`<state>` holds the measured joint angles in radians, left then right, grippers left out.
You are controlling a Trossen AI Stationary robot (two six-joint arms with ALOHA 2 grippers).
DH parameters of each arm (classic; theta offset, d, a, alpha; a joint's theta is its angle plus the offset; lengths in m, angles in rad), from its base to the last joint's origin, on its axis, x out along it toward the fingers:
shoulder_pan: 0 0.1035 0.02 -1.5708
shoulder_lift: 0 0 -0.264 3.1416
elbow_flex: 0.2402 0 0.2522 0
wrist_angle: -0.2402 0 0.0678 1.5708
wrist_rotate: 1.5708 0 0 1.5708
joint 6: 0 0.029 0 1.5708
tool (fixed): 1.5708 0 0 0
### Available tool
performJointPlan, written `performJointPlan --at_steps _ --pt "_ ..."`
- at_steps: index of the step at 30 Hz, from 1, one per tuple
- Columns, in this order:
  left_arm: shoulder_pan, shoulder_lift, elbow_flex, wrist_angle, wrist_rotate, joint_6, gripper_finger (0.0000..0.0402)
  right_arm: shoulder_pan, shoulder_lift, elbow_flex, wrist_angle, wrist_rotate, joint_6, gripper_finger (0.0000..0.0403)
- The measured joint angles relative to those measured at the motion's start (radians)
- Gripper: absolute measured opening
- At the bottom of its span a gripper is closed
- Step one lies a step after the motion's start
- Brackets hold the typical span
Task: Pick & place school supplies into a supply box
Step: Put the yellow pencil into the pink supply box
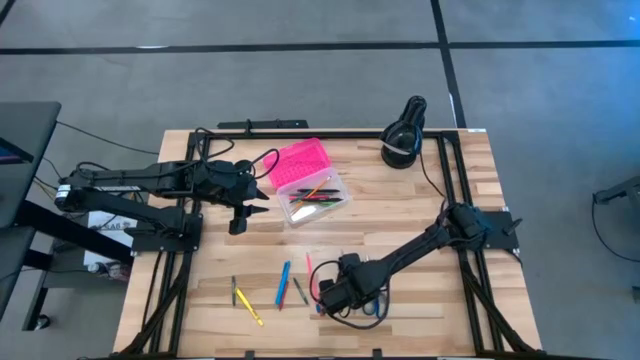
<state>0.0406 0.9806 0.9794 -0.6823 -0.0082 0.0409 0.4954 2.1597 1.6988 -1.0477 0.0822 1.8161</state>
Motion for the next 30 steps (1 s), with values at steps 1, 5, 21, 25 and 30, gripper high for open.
performJointPlan --at_steps 1,5,21,25,30 --pt "0.000 0.000 0.000 0.000 0.000 0.000 0.0138 -0.002 0.000 0.012 -0.017 0.002 -0.009 0.0000" --pt "0.000 0.000 0.000 0.000 -0.001 0.000 0.0138 -0.014 0.000 0.074 -0.105 0.018 -0.061 0.0000" --pt "0.000 0.000 0.000 0.025 -0.008 -0.082 0.0138 -0.167 -0.004 0.280 -0.278 0.184 -0.663 0.0000" --pt "-0.001 0.000 0.000 0.042 -0.007 -0.139 0.0138 -0.237 -0.004 0.290 -0.276 0.184 -0.893 0.0000" --pt "-0.011 -0.010 0.000 0.055 -0.007 -0.236 0.0138 -0.327 -0.004 0.290 -0.277 0.183 -1.177 0.0000"
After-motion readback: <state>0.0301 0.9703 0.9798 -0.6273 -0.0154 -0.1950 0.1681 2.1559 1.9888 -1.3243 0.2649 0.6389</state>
